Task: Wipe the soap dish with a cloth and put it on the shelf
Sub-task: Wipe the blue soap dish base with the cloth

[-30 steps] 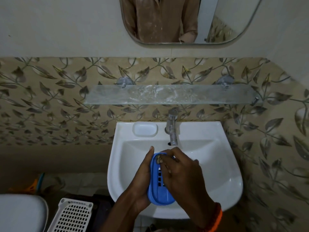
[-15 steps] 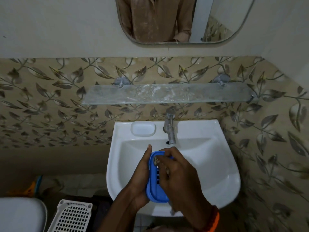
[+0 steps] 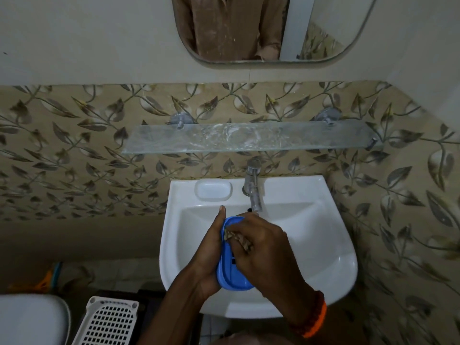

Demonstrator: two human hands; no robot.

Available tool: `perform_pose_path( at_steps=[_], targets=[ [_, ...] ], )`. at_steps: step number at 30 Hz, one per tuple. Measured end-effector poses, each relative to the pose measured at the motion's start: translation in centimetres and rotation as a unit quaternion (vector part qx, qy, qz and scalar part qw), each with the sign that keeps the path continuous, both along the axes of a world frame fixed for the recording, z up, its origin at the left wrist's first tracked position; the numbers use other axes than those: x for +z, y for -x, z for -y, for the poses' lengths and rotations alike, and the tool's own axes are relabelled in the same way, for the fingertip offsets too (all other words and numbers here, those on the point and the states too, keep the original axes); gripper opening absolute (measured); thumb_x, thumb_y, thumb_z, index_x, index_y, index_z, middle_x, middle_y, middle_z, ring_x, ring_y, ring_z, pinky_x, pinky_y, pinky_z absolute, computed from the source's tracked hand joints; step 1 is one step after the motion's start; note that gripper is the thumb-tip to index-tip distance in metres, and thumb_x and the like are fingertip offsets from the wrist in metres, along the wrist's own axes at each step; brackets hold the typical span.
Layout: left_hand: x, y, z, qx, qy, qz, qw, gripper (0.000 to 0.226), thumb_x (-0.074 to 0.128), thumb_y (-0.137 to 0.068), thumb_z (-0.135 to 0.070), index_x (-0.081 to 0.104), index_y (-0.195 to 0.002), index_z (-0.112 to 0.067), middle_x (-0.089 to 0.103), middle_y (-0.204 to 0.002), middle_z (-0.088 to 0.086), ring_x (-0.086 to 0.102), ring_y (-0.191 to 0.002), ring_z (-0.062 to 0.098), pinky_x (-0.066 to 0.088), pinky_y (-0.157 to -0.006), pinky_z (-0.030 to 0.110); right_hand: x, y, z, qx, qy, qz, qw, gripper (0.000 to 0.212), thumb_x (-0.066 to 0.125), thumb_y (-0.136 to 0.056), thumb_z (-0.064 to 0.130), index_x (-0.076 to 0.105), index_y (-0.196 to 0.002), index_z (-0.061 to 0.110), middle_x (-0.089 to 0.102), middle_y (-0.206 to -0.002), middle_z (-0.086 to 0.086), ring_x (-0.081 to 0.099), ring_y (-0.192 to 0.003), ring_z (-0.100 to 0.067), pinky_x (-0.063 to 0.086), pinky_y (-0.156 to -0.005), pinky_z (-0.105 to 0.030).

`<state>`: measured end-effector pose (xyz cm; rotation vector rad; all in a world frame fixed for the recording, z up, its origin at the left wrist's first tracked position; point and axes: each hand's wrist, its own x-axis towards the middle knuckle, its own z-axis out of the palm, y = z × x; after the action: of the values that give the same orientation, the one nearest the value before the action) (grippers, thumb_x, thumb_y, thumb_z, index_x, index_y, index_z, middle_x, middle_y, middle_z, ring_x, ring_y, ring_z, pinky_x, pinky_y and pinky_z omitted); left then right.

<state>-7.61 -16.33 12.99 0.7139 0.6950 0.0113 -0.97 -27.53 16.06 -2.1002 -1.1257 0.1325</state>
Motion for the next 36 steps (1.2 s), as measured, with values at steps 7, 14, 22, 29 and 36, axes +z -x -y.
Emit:
perform_pose_path(
  at_steps=[7,14,22,29,36],
  targets=[
    [0.1,0.0,-0.7,-0.019,-0.009,0.022,1.000,0.071,0.038,-0.094,-0.071,0.074,-0.122,-0.016,0.072,-0.101,0.018,0.070,-0.087,0.026,0.055,-0.082,0.040,0.4,0.6,1.7,0.132,0.063,0.009,0.989,0.017,0.064,-0.089,0.020,0.075,-0.099,0.026,0.063,-0.098,0.011,0.065,-0.081,-0.004,0.058,-0.074,-0.022],
    [0.8,0.1,-1.1,-0.011,-0.023,0.032,0.999,0.073,0.038,-0.092,-0.073,0.076,-0.116,-0.016,0.074,-0.091,0.018,0.072,-0.077,0.026,0.058,-0.077,0.037,0.7,0.5,0.6,0.126,0.051,0.010,0.991,0.015,0.061,-0.089,0.021,0.075,-0.093,0.026,0.067,-0.094,0.012,0.067,-0.082,-0.003,0.050,-0.081,-0.014],
    [0.6,0.2,-0.9,-0.011,-0.062,0.017,0.998,0.076,0.038,-0.088,-0.077,0.072,-0.124,-0.019,0.076,-0.100,0.014,0.073,-0.088,0.026,0.058,-0.079,0.039,1.2,-0.6,0.5,0.134,0.035,0.041,0.989,0.019,0.056,-0.090,0.021,0.075,-0.093,0.023,0.064,-0.093,0.009,0.064,-0.077,-0.006,0.056,-0.071,-0.029],
    [1.4,0.1,-1.7,-0.011,-0.066,0.047,0.997,0.079,0.037,-0.085,-0.081,0.071,-0.123,-0.021,0.071,-0.094,0.022,0.068,-0.078,0.030,0.056,-0.072,0.038,2.3,-0.5,2.6,0.272,0.164,0.000,0.948,0.018,0.062,-0.089,0.012,0.073,-0.103,0.011,0.061,-0.090,0.008,0.059,-0.075,-0.010,0.043,-0.068,-0.010],
    [1.9,-0.2,-1.4,-0.006,-0.112,0.050,0.992,0.080,0.030,-0.087,-0.081,0.071,-0.123,-0.022,0.069,-0.100,0.022,0.070,-0.080,0.027,0.058,-0.077,0.039,2.9,0.2,2.3,0.161,0.228,0.183,0.943,0.018,0.081,-0.051,0.031,0.069,-0.065,0.032,0.058,-0.067,0.012,0.056,-0.054,-0.004,0.028,-0.054,-0.017]
  ],
)
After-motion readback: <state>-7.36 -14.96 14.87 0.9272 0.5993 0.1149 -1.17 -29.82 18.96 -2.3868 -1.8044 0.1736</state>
